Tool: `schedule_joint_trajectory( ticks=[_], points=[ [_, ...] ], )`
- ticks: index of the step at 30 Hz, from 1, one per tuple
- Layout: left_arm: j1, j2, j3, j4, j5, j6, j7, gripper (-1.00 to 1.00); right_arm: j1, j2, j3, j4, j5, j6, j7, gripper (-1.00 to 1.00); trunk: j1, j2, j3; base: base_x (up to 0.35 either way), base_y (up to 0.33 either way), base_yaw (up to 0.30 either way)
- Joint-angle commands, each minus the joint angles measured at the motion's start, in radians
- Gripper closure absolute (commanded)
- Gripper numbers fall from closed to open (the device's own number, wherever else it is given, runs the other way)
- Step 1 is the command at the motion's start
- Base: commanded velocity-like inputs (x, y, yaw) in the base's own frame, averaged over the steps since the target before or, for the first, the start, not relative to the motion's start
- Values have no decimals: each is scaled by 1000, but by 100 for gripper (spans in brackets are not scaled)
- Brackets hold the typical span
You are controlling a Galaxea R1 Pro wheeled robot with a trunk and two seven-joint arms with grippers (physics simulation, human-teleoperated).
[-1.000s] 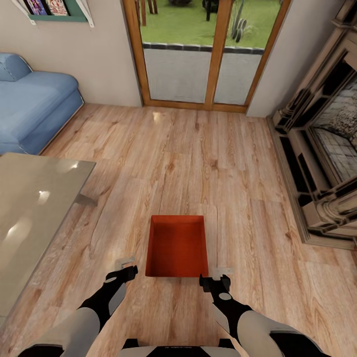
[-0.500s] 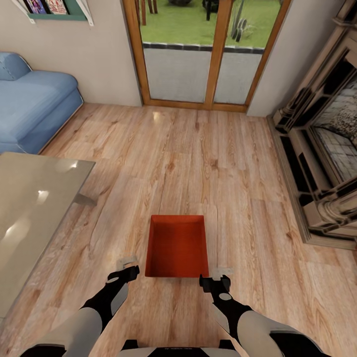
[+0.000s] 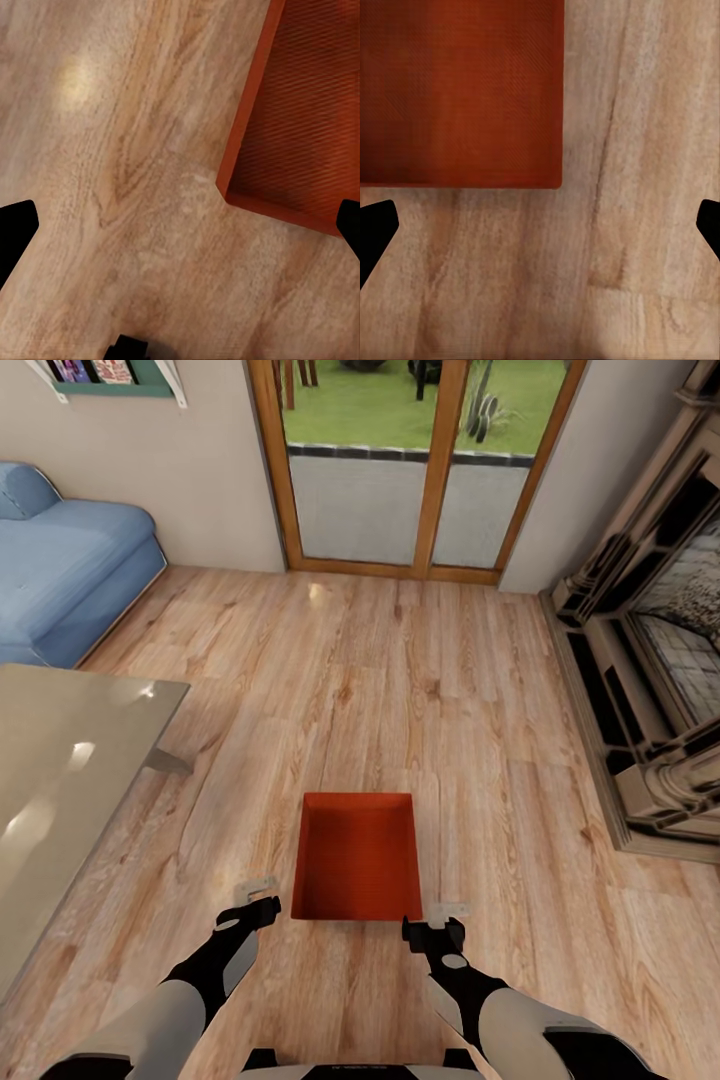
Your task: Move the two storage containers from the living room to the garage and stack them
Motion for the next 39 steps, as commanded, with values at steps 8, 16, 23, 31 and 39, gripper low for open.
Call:
schedule_joint_trajectory(
  ticks=[8,16,23,31,39],
  points=[
    [0,0,-2,1,6,2,4,-100,-1,0,-8,4,8,-6,-4,-100,31,-57,-26,0,0,0],
    [0,0,-2,11,7,1,4,-100,-1,0,-8,4,10,-7,-4,-100,61,-113,-51,0,0,0],
    [0,0,-2,13,7,-1,4,-100,-1,0,-10,-5,13,-7,-6,-100,88,-162,-73,0,0,0],
    [0,-1,-3,10,5,3,4,-100,-1,-6,-15,-32,7,-8,-6,-100,119,-218,-98,0,0,0],
    [0,-1,-107,9,-21,9,4,-100,-1,-5,-5,-37,12,-9,-6,-100,150,-274,-123,0,0,0]
  ],
)
